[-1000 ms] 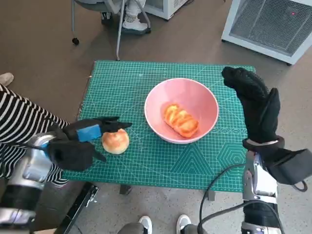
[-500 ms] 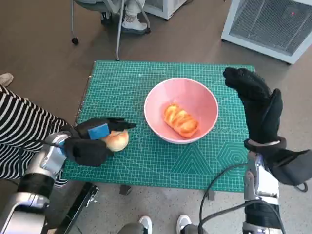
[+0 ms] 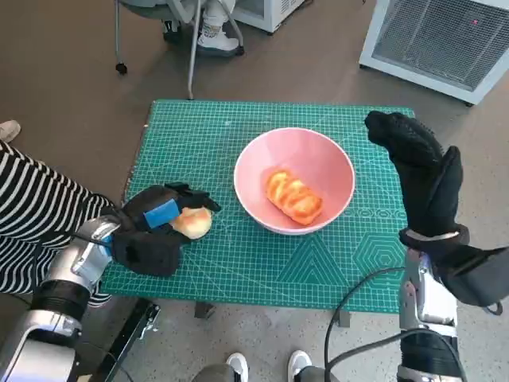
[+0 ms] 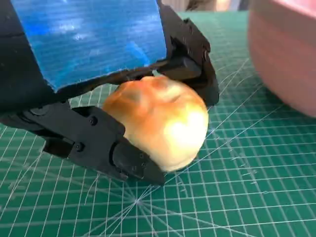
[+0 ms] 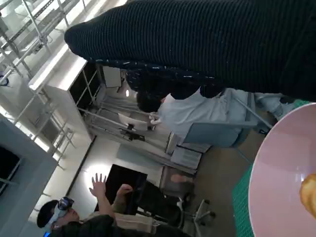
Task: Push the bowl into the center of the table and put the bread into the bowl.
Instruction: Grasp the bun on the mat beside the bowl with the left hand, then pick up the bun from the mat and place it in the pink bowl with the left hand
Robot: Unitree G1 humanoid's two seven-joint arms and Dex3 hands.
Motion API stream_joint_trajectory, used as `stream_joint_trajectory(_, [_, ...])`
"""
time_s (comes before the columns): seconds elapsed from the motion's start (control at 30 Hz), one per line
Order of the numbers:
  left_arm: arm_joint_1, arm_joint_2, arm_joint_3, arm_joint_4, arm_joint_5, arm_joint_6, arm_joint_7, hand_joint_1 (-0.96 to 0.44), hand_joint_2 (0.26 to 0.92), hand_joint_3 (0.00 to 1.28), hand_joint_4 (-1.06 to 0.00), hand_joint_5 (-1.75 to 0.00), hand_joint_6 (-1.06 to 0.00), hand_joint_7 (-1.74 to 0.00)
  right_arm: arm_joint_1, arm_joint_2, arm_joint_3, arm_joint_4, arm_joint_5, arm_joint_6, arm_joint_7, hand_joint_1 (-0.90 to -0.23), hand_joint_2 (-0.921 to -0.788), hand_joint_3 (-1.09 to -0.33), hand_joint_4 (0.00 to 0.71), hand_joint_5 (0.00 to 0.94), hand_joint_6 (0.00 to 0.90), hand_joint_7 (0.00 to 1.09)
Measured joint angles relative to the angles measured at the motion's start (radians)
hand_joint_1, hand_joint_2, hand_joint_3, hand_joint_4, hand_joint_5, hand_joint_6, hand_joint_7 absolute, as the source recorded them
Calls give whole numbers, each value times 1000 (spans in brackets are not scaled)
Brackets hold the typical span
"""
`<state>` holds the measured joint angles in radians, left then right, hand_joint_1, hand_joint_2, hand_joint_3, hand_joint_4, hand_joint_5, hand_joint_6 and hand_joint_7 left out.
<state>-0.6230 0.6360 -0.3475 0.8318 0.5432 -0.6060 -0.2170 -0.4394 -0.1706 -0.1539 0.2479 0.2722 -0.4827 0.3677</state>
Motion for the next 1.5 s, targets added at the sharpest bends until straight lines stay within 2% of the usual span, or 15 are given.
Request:
stream_joint_trajectory(0.2, [21, 11, 30, -49, -37, -31, -3, 1, 920, 30, -777, -1099, -624, -1138, 2, 1, 1, 0, 0, 0, 0, -779, -921, -733, 186, 0, 76, 499])
stream_joint_trajectory(0.53, [72, 33, 113, -210, -149, -26, -89, 1, 920, 48, -759, -1118, -601, -1164, 2, 0, 0, 0, 0, 3, 0, -777, -921, -732, 186, 0, 75, 500])
stream_joint_trajectory(0.87, [50, 17, 206, -454, -231, 88, -119, 1, 920, 47, -756, -1131, -607, -1146, 2, -1, -1, 1, 2, 8, 0, -778, -921, -731, 188, 1, 75, 502])
stream_joint_trajectory(1.07, [-9, -58, 215, -573, -232, 180, -106, 1, 919, 38, -769, -1123, -618, -1129, 2, -2, 0, 1, 2, 11, 0, -771, -921, -733, 192, 3, 74, 502])
stream_joint_trajectory(1.2, [-59, -123, 200, -591, -222, 199, -80, 2, 910, 24, -809, -1071, -650, -1102, 2, -2, 1, 1, 2, 11, 0, -762, -921, -734, 193, 3, 73, 502])
stream_joint_trajectory(1.4, [-161, -210, 146, -522, -162, 178, -38, 1, 910, 9, -832, -1031, -660, -1102, 1, -1, 1, 2, 2, 10, 0, -766, -921, -734, 194, 3, 72, 503])
stream_joint_trajectory(1.5, [-210, -238, 119, -458, -150, 164, -37, 1, 917, 30, -791, -1089, -625, -1126, 2, -1, 1, 2, 3, 10, 1, -773, -921, -733, 194, 3, 72, 504])
